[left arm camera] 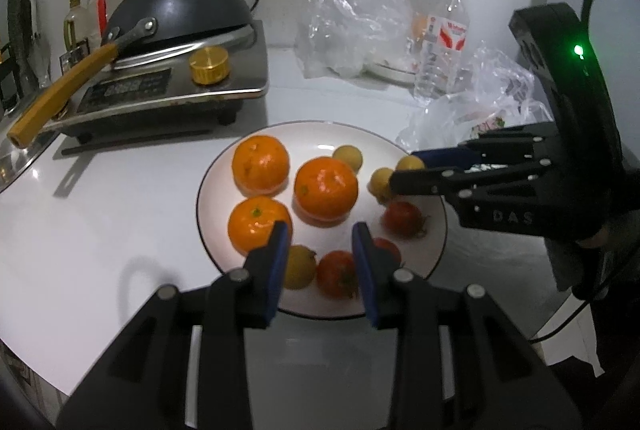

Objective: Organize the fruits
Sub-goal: 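Release the cherry tomato with the left gripper while the right gripper lowers the yellow fruit, then open the right gripper to drop the yellow fruit on the plate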

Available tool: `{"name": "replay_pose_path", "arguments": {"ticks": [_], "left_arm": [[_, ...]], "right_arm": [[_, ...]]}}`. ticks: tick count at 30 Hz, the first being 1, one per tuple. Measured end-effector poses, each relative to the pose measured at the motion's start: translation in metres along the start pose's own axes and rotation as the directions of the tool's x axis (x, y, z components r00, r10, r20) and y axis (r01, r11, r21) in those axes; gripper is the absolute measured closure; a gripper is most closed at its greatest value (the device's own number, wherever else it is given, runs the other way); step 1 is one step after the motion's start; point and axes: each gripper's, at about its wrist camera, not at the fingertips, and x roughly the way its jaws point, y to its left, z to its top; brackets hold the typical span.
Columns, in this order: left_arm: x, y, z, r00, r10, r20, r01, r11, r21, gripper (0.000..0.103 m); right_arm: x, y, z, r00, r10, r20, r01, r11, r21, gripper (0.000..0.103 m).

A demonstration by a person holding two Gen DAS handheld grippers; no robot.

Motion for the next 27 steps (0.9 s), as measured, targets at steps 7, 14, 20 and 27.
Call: {"name": "replay_pose_path", "arguments": {"ticks": [7,14,20,27], "left_arm": [[0.002,-0.005,0.001,1.000,-0.010,0.000,0.010,1.000,0.008,0.068],[-0.004,-0.008,0.002,1.000,-0.011,0.010,0.011,1.000,0.013,0.068],[-0.011,-0.011,0.002,1.000,0.000,0.017,0.000,1.000,0.012,0.067],[-0.022,-0.017,0.004,0.999,0.007,0.035,-0.008,1.000,0.005,0.054]], "right_arm": [[0.000,0.003,-0.002,1.000,0.017,-0.013,-0.017,1.000,-0.008,0.074],[-0.005,0.003,-0.003,1.000,0.004,-0.006,-0.004,1.000,-0.005,0.074],[-0.016,0.005,-0.004,1.000,0.000,0.008,0.000,1.000,-0.007,0.074],[-0.036,0.008,-0.009,0.999,-0.006,0.034,0.007,1.000,-0.004,0.073]]}}
